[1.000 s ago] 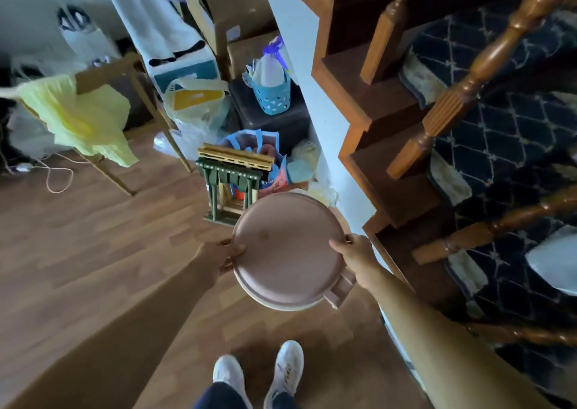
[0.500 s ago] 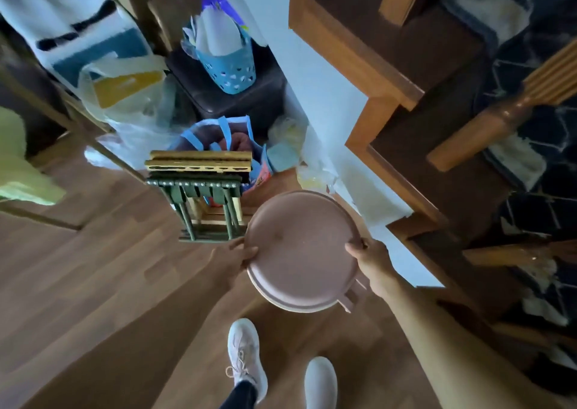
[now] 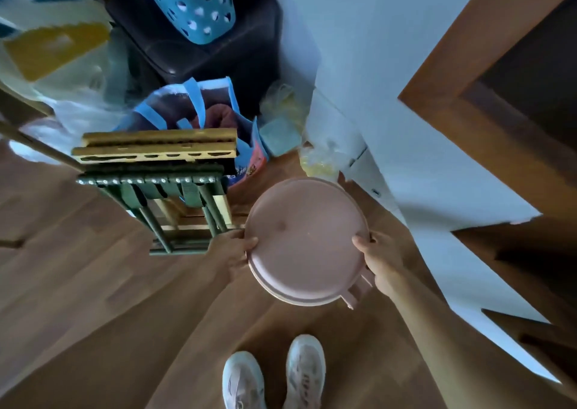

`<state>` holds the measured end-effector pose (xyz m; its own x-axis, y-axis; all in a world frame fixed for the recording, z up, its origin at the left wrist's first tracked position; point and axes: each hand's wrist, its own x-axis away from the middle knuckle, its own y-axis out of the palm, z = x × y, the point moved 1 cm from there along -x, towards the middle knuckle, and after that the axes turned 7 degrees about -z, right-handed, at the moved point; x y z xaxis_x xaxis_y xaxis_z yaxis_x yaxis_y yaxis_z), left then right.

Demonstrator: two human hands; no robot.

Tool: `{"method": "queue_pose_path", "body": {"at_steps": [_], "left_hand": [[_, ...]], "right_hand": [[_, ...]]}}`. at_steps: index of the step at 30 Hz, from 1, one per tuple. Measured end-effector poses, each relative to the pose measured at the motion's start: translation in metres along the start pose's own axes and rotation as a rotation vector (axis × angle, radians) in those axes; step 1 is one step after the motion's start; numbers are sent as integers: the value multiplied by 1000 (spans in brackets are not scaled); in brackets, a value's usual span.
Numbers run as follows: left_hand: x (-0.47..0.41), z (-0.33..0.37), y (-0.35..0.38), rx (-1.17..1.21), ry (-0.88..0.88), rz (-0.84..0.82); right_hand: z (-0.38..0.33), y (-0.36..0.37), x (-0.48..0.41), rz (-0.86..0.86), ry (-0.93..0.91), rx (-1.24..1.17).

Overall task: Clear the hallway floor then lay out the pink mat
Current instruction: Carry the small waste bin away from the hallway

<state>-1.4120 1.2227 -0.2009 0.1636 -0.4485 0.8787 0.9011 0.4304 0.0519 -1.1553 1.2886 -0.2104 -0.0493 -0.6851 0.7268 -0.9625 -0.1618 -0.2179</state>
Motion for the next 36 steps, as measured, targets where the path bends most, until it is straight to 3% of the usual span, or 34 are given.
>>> {"method": "queue_pose_path", "body": {"at_steps": [8,21,29,36], "left_hand": [[-83,-4,7,2,47,2],[-125,1,3,26,113,14],[-81,5,9,-229,153,-3],[21,46,12,-262,280,-77]], "right_hand": [[31,12,-72,-17,-41,57],[30,38,-114,-64,-45,24],[6,44,-84,10,-75,360],[-70,51,7,-85,-151,217]]}}
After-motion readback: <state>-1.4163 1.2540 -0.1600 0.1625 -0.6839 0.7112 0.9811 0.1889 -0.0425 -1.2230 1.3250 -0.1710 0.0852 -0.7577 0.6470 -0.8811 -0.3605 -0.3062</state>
